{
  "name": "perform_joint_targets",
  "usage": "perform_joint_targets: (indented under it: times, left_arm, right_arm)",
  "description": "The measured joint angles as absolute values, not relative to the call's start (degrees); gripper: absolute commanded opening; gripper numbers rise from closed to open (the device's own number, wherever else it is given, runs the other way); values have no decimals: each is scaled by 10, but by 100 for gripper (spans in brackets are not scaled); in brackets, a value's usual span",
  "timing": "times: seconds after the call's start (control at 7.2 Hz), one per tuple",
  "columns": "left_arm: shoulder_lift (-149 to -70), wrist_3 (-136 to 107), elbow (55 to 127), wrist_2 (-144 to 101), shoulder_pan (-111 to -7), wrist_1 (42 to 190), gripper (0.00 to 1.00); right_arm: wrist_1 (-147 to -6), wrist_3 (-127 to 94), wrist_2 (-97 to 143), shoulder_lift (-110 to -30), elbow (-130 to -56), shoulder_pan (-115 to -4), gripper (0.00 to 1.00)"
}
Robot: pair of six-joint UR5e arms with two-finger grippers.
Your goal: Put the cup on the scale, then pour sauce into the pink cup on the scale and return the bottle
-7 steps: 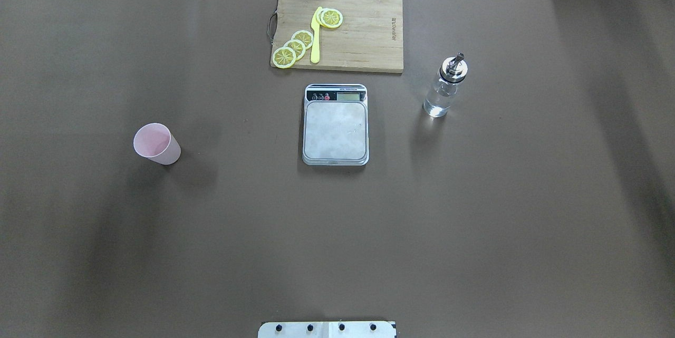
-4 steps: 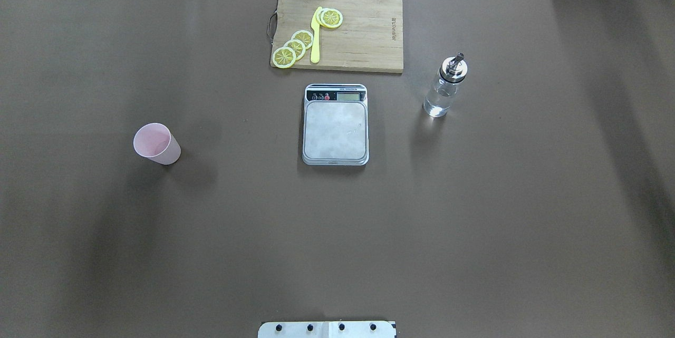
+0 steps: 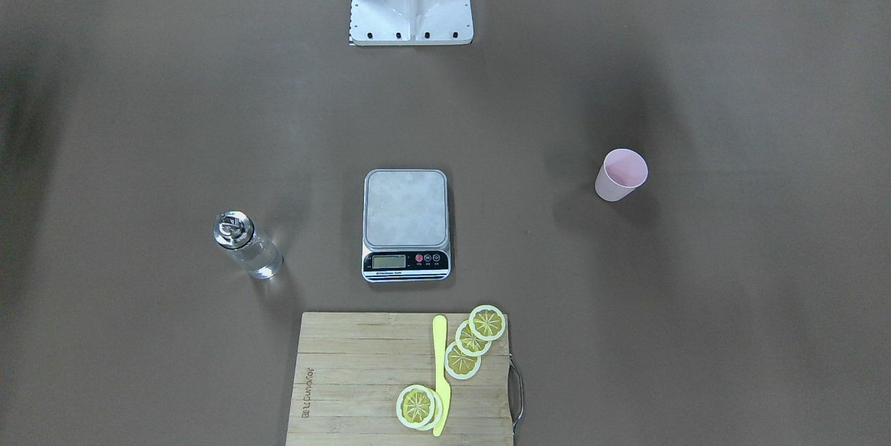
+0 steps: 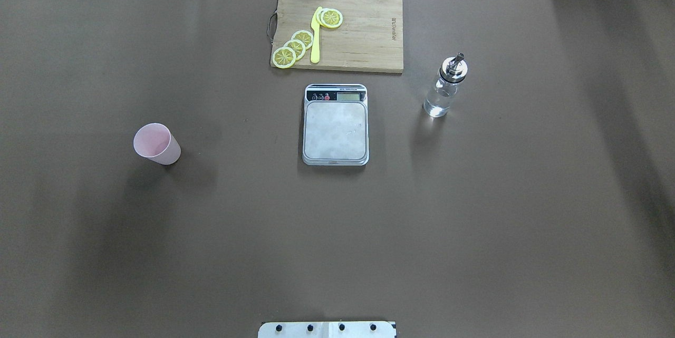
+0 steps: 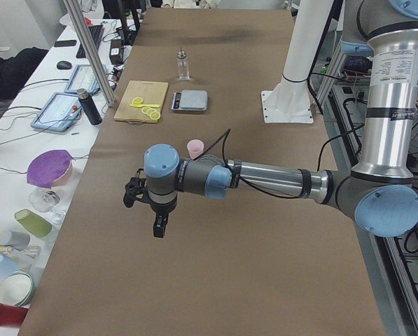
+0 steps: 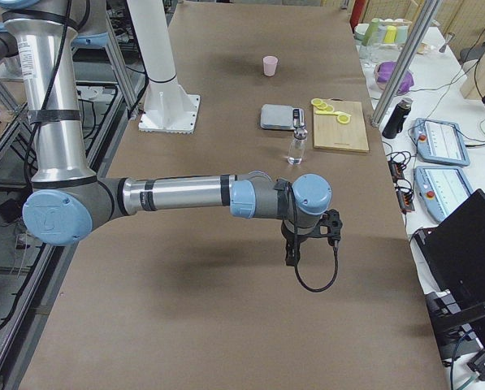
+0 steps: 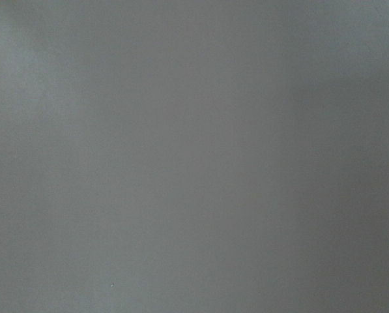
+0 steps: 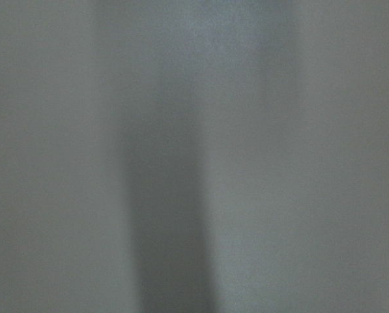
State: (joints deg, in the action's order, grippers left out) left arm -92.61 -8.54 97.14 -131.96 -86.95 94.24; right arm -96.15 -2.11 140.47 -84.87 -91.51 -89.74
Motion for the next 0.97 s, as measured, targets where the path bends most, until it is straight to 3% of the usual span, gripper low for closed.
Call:
perform_joint_targets:
  times: [0.97]
  left_arm:
    - [-1049,-510,1026,-1251,-586,961,98]
  right_arm:
    - [-961,-21,1405,-845,-918,-897,100]
